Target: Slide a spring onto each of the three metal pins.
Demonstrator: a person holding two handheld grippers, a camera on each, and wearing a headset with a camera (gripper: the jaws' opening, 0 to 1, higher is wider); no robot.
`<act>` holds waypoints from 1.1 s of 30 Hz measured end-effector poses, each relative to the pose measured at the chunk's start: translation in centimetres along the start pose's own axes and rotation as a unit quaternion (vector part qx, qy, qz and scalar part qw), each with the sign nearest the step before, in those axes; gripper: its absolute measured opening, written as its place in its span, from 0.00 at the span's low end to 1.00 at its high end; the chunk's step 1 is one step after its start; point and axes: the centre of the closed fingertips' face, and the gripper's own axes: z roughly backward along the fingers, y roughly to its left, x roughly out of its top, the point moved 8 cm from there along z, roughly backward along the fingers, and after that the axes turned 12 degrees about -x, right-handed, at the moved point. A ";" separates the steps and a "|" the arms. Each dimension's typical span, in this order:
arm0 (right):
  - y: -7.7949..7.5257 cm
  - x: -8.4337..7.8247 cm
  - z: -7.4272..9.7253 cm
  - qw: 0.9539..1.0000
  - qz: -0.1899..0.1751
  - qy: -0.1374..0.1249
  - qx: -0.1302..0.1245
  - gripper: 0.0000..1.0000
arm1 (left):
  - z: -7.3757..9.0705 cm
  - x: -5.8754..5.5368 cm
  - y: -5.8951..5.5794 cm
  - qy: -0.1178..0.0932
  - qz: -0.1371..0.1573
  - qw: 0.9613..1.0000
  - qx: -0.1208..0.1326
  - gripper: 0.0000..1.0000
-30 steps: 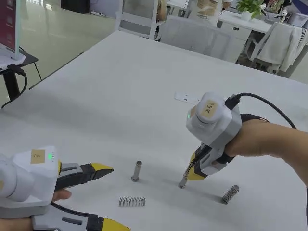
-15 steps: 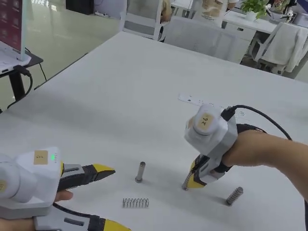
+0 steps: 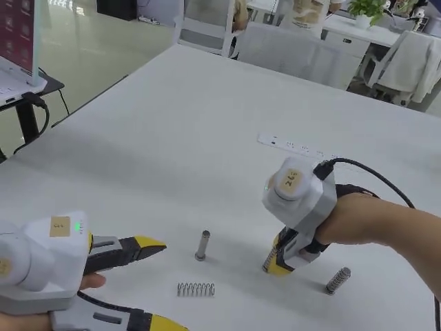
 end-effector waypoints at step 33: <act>1.1 -2.0 0.1 0.999 -0.042 -0.006 0.005 0.16 | -0.1 0.2 -0.1 -0.001 -0.003 1.000 0.000 0.69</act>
